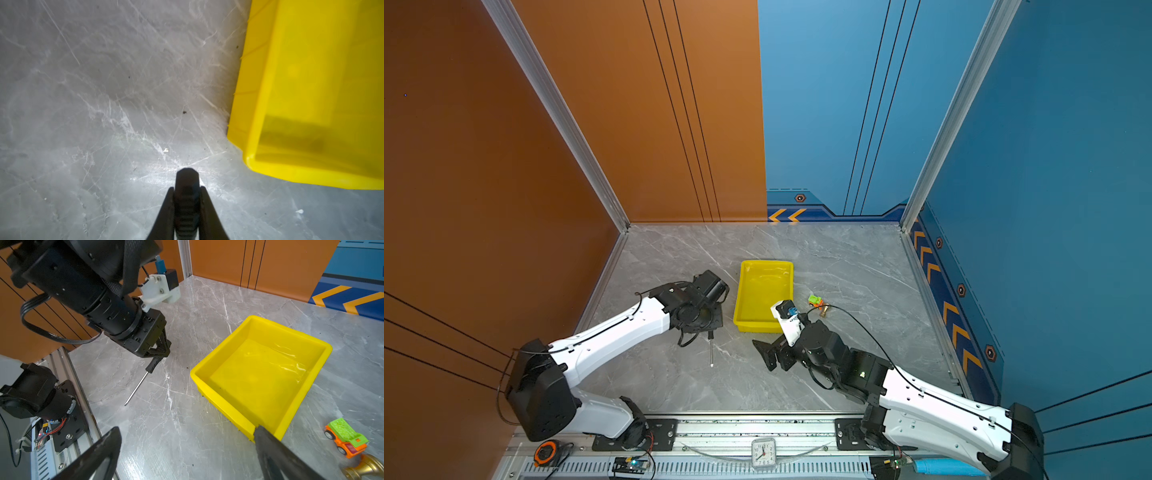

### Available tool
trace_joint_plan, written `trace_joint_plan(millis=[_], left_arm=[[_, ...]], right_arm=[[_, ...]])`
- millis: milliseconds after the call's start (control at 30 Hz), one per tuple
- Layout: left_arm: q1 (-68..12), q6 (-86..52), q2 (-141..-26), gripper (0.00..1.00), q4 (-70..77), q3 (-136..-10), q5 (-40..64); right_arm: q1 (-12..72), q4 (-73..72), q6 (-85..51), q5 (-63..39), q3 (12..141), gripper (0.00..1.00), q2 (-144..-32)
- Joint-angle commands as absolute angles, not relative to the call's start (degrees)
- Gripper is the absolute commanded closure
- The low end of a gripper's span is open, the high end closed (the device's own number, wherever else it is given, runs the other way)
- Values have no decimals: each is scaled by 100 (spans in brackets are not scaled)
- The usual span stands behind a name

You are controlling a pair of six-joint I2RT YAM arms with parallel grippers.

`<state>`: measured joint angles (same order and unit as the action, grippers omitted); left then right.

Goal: Put the screwdriver in the bin
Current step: Pick up the screwdriver from the bottom-center of the table, then place the screwdriver in the bin.

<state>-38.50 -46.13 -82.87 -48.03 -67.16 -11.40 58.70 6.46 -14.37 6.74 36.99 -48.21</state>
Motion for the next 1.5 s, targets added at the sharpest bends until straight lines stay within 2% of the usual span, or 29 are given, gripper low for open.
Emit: trace_joint_plan(millis=[0, 233, 500, 767, 1067, 1467], left_arm=[[-3708, -4092, -8474, 100, -5111, -7285, -1110], [-3528, -3639, -9049, 100, -5106, -8410, -859], [-3507, -3247, -10225, 100, -5098, -9832, -507], [-3494, -3181, -11281, 100, -5102, -11061, -279], [-3507, -3382, -11853, 100, -5103, -11581, -128], [-3586, -3749, -12222, 100, -5092, -11620, -342]], right_arm=[[5581, 693, -1310, 381, 4000, 0, -4875], [5007, 916, -1202, 35, 4489, 0, -5203], [4752, 1330, -1157, 647, 4947, 0, -5641], [4192, 1490, -1163, 492, 5254, 0, -6118], [3688, 1290, -1204, 378, 5151, 0, -6274], [3522, 1315, -1351, 489, 4974, 0, -6311]])
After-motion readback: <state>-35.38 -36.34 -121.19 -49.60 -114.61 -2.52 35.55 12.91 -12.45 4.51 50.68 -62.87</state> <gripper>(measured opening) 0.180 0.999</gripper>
